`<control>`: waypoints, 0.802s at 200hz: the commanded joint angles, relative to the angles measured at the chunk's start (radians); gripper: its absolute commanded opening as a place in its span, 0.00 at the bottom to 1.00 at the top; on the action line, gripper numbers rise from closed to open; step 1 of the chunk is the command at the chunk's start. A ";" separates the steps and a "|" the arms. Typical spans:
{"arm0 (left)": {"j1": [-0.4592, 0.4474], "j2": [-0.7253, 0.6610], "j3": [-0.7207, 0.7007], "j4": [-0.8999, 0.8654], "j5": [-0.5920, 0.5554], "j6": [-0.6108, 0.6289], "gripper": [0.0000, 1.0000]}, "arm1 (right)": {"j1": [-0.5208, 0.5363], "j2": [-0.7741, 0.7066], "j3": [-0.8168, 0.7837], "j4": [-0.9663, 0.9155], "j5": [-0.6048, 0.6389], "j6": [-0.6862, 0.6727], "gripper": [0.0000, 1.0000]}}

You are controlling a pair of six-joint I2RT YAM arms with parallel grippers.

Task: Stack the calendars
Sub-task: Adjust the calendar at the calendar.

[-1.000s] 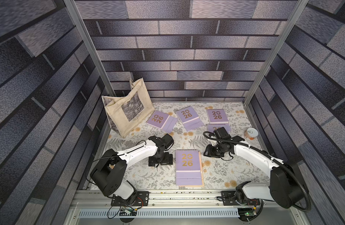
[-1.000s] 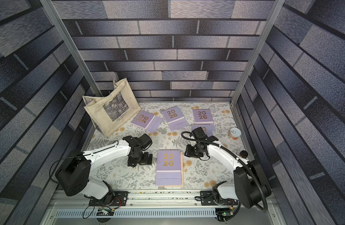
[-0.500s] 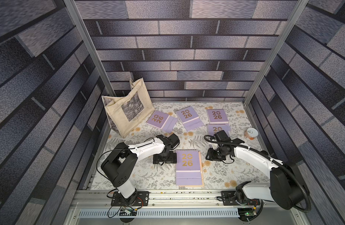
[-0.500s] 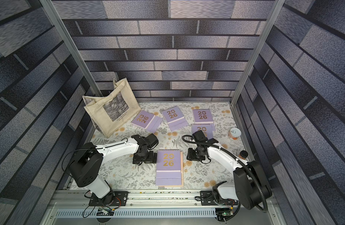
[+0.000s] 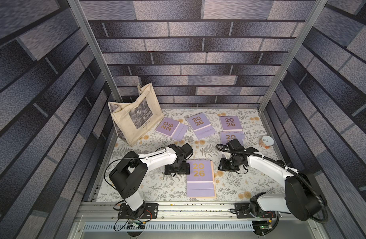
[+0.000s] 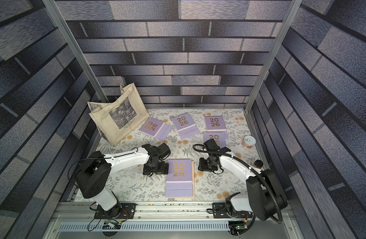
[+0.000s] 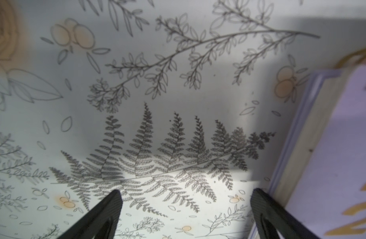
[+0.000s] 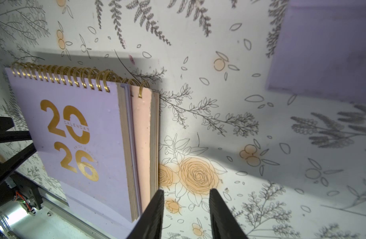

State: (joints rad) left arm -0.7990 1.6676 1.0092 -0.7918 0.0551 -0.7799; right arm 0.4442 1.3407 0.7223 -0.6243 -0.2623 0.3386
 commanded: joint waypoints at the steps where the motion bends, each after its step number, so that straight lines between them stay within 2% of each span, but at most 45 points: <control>1: -0.011 0.006 0.025 0.021 0.027 -0.029 1.00 | -0.003 0.008 -0.002 -0.003 0.007 -0.014 0.38; 85: -0.020 0.014 0.038 0.004 0.016 -0.020 1.00 | -0.004 0.023 -0.017 0.014 0.001 -0.007 0.38; 160: 0.137 -0.037 0.022 -0.047 -0.031 0.091 1.00 | 0.007 0.064 -0.024 0.054 0.050 0.021 0.38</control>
State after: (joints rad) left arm -0.6987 1.6634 1.0222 -0.7959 0.0547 -0.7475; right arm 0.4446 1.3903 0.7033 -0.5934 -0.2497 0.3401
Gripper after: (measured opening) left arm 0.998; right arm 0.378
